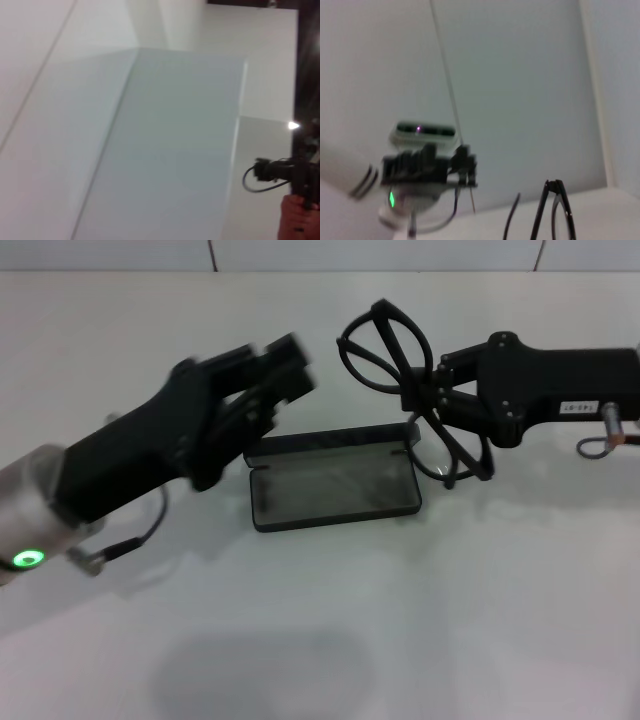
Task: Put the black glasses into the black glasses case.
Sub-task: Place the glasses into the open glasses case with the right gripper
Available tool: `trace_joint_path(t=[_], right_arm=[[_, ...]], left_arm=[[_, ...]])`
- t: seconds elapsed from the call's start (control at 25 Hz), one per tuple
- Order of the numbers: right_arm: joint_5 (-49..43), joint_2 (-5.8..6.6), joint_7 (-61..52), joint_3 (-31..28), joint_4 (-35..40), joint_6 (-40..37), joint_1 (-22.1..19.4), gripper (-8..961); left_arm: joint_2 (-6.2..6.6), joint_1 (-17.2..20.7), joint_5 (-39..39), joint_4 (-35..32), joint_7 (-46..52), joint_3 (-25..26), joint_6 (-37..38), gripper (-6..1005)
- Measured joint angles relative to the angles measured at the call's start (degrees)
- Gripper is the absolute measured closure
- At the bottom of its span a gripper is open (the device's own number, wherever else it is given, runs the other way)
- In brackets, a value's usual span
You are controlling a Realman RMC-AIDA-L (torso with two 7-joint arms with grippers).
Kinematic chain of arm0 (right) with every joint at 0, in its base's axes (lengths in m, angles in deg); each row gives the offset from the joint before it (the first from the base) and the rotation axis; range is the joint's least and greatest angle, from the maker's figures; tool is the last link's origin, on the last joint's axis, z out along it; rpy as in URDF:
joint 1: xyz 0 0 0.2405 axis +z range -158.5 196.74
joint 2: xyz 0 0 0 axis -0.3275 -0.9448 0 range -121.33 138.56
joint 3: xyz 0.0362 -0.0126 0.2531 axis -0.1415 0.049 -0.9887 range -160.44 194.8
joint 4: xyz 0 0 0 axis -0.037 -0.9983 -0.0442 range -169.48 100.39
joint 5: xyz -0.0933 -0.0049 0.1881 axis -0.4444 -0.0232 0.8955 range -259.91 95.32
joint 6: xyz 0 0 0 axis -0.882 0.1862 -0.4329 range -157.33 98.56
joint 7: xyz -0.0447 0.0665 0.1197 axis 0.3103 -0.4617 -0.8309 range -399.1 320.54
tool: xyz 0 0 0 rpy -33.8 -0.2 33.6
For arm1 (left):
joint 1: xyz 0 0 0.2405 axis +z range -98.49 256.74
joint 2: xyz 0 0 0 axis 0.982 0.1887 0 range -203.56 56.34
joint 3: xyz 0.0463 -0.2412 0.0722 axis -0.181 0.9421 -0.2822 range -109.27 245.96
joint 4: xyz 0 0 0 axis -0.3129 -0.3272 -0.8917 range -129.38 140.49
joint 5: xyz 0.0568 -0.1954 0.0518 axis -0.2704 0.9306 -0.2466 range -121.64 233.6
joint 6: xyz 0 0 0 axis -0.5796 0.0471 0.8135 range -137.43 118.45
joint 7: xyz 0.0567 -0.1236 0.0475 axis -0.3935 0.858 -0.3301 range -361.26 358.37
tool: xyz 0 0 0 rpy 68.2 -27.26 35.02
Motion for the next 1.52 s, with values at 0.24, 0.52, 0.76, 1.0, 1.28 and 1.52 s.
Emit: trace_joint_path(t=[0.24, 0.52, 0.76, 1.0, 1.28, 1.52], right_arm=[[-13.87, -0.01, -0.57, 1.52, 11.66, -0.57, 2.93, 787], [-27.35, -1.67, -2.92, 8.2, 13.76, 0.57, 12.88, 784], [-24.85, -2.69, -4.53, 22.44, 10.56, 11.88, 15.83, 782], [-20.52, -2.69, -4.14, 29.65, 10.33, 19.39, 15.5, 779], [-15.5, -2.7, -1.85, 39.28, 12.15, 28.7, 13.2, 776], [-13.31, -2.7, 0.33, 40.16, 12.66, 31.6, 13.13, 774]], left_arm=[[2.07, 5.18, -0.53, -0.21, 0.7, 0.08, -2.44, 702], [1.71, 6.97, -1.41, 0.22, 0.7, -0.45, -6.26, 531], [1.01, 7.3, -1.68, 0.65, 0.75, -0.27, -7.87, 370], [1.54, 8.16, -1.62, 1.11, 1.2, -0.18, -8.1, 377], [2.74, 9.89, -0.96, 0.68, 3.28, -0.06, -8.06, 378], [2.83, 9.97, -0.84, 0.83, 3.59, 0.0, -8.51, 378]])
